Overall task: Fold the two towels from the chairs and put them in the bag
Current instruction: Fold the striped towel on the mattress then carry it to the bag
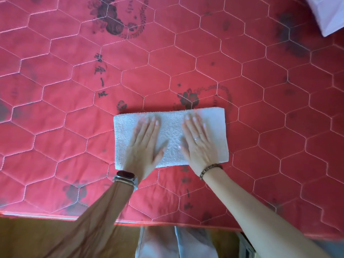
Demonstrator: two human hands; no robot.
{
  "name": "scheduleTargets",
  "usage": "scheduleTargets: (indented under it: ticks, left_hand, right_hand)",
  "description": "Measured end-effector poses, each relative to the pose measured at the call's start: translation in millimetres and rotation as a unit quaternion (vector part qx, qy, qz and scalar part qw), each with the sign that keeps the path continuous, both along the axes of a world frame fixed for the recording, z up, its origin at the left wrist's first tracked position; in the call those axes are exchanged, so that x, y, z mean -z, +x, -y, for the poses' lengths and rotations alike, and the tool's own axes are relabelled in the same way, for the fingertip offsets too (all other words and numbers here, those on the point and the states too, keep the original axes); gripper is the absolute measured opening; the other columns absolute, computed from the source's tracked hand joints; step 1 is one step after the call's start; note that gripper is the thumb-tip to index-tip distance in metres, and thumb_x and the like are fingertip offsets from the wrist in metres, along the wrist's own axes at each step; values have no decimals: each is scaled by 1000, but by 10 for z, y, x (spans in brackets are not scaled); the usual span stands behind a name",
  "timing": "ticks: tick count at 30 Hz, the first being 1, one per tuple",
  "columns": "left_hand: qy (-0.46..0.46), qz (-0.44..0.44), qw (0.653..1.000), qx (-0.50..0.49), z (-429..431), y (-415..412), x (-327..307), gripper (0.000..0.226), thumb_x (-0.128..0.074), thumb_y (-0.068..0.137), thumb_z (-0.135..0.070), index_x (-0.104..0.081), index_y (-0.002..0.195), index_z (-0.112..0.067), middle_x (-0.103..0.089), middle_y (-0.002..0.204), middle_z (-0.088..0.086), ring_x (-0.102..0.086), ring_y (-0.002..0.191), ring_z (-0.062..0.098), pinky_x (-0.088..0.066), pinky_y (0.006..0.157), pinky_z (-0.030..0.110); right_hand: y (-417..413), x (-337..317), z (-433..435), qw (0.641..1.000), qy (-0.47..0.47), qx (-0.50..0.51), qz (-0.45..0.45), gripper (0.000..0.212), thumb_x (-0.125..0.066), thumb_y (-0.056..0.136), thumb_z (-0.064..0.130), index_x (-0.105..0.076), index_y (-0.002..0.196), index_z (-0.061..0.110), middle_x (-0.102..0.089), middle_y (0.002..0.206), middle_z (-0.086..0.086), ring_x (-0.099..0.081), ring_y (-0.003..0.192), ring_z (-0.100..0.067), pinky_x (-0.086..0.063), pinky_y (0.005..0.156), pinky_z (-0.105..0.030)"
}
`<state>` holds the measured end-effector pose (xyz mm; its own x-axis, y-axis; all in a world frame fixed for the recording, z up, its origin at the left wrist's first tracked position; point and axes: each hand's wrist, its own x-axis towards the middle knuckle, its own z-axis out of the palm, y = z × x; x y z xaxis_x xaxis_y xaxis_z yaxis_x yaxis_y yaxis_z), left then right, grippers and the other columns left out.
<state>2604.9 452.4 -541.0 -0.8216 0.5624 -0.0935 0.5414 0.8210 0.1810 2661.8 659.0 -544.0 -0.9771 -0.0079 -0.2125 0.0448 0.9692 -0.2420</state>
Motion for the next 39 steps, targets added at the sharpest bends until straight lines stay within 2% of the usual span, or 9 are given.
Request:
scheduleTargets:
  ticks: [9,14,18,20,24,27,30,34,39]
  left_hand:
    - [-58,5,995,-77,416,-26,145,78,-20,103,-56,-16,157,-1,-16,165,16,-18,154,28,-15,125,48]
    - [66,52,989,-120,540,-57,121,72,-36,104,-44,-17,156,2,-13,166,17,-12,155,28,-14,126,41]
    - [254,174,905,-294,514,29,-64,70,-56,101,-22,-19,157,-3,-23,161,15,-22,149,24,-19,123,35]
    - [280,183,868,-368,566,73,-114,68,-64,96,-21,-30,152,-4,-40,145,15,-41,134,26,-34,114,40]
    - [314,214,809,-448,660,139,-195,56,-71,91,-18,-46,140,-7,-56,127,12,-58,104,22,-51,93,39]
    - [302,244,797,-463,699,189,-219,47,-71,91,-21,-53,134,-10,-63,122,8,-59,98,19,-47,77,19]
    - [294,273,784,-473,700,176,-243,40,-69,92,-20,-57,129,-11,-67,113,5,-59,90,16,-50,80,25]
    - [334,323,739,-488,663,107,-301,38,-68,93,-15,-57,129,-9,-66,105,2,-58,81,5,-45,63,6]
    - [388,382,703,-458,585,15,-498,31,-73,86,-14,-68,115,-22,-70,99,-2,-62,88,15,-48,75,20]
  right_hand:
    - [243,-3,-327,996,41,74,36,71,-30,100,48,-5,156,13,0,165,0,3,152,-15,-9,124,-42]
    - [257,-74,-404,994,9,103,45,69,-24,101,46,0,156,11,6,165,-2,7,152,-16,-9,124,-42]
    - [210,-295,-133,955,-216,200,18,70,-49,97,14,-12,155,17,-17,162,-2,-37,136,-2,-32,116,-40]
    - [173,-413,57,910,-344,229,22,72,-51,94,2,-15,154,19,-21,158,8,-34,135,4,-31,117,-36]
    - [116,-553,398,873,-428,228,52,55,-49,99,11,-31,150,15,-30,152,11,-34,140,-9,-33,116,-36]
    - [65,-590,585,854,-458,228,92,53,-49,100,16,-32,150,17,-37,151,3,-41,134,-8,-39,112,-33]
    - [15,-565,663,854,-451,229,121,56,-50,100,19,-28,152,18,-37,150,-1,-43,132,-12,-39,108,-29]
    - [-40,-576,684,847,-448,244,149,60,-50,100,19,-23,153,17,-32,151,-2,-42,134,-15,-34,103,-21]
    - [-111,-625,693,842,-448,253,160,64,-51,99,25,-20,154,18,-29,154,-4,-40,136,-12,-35,107,-25]
